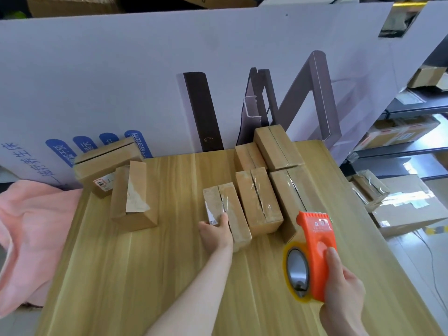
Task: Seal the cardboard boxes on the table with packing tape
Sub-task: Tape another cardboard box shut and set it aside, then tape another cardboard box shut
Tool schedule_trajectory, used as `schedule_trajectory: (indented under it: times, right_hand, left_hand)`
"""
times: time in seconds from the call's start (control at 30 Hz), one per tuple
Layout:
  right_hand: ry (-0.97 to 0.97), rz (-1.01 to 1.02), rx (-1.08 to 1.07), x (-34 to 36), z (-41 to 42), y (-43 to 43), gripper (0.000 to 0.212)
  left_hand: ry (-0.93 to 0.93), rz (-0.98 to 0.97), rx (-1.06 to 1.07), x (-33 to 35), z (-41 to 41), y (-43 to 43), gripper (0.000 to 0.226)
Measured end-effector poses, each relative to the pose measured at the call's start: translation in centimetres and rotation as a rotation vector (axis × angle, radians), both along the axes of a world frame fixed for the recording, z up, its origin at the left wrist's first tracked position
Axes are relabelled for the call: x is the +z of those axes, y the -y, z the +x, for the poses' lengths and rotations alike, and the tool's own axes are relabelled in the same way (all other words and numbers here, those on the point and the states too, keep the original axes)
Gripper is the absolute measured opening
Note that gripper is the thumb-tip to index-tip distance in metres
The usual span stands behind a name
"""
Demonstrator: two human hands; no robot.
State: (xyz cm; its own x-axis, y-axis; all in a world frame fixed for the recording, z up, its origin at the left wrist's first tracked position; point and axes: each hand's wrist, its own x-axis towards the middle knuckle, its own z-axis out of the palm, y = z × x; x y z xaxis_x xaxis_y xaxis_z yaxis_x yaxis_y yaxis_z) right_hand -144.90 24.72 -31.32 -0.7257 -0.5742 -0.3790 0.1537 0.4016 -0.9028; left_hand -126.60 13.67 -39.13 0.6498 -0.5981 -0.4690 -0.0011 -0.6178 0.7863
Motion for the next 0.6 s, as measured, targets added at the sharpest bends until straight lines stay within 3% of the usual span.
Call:
schedule_trajectory:
  times: [0.33,0.6]
  right_hand:
    - [0.021,0.016,0.093,-1.7,-3.3,3.8,0.043]
    - [0.063,0.008,0.131,-2.5,-3.2,4.8,0.047]
  left_hand:
    - [0.142,0.052,-0.128,-0.1,-0.9,4.3,0.038]
    - [0.121,0.099,-0.218,-0.4,-0.5,4.0,0.078]
